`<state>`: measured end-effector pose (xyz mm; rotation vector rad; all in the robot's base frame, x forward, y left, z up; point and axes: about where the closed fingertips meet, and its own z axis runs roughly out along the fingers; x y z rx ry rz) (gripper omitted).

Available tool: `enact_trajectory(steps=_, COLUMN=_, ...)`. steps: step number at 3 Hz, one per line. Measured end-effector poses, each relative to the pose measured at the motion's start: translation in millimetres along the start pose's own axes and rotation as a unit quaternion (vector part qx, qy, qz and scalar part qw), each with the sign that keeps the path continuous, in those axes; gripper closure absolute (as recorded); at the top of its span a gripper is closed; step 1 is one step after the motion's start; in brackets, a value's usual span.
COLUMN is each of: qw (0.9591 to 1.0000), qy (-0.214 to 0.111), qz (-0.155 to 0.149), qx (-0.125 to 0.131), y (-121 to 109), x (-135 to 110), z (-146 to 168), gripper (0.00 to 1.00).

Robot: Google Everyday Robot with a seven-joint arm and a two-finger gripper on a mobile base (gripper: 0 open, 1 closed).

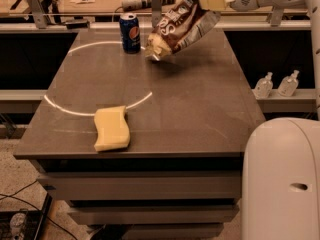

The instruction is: Move brown chip bag near pepsi can

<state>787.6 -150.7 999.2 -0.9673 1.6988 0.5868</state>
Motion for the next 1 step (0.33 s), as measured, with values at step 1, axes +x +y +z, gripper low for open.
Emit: enact_trajectory(steps=1, qw=0.9987, qy=-0.001, qz=-0.015, qx=-0.049, y=21.7, x=-4.4, z=12.8, gripper=1.0)
